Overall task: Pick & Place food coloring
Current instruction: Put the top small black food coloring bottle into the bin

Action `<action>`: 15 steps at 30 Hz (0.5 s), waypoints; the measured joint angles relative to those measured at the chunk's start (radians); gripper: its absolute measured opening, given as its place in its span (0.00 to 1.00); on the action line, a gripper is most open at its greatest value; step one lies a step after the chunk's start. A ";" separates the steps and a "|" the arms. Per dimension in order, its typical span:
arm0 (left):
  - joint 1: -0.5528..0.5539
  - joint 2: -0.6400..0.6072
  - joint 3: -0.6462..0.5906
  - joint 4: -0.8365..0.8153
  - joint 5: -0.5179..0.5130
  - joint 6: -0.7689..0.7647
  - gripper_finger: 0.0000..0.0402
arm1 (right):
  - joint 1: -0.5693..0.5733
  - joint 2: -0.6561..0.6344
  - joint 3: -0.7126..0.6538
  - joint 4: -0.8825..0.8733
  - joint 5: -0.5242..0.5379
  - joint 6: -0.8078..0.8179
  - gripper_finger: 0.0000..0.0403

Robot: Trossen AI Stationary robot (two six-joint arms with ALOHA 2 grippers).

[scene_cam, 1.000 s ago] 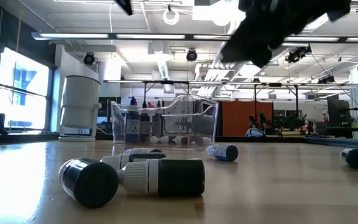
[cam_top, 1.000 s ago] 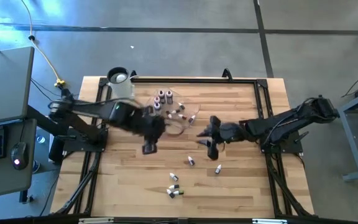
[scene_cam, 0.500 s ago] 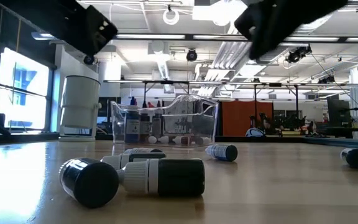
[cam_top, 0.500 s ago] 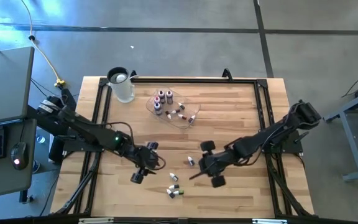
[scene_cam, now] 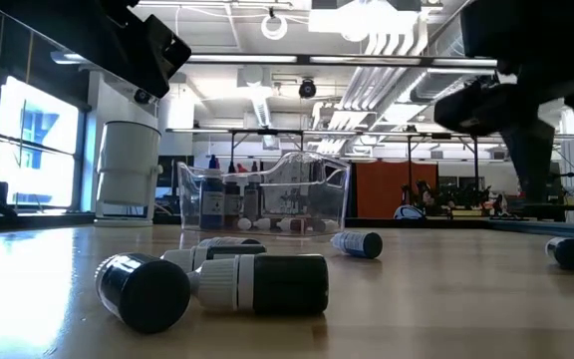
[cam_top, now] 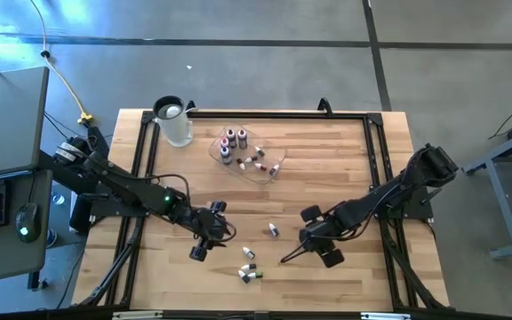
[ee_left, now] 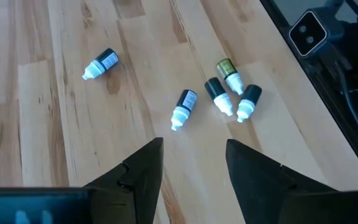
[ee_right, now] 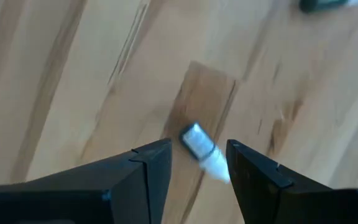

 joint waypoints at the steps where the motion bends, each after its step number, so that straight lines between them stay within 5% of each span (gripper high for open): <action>1: 0.000 0.000 0.000 0.000 0.000 0.000 0.43 | 0.003 0.000 -0.018 0.031 0.005 -0.014 0.36; 8: 0.000 0.000 0.000 -0.011 -0.004 0.008 0.43 | 0.028 0.000 -0.155 0.199 0.032 -0.250 0.36; 15: 0.000 0.000 0.000 -0.011 -0.007 0.007 0.43 | 0.029 -0.007 -0.325 0.501 0.065 -0.304 0.34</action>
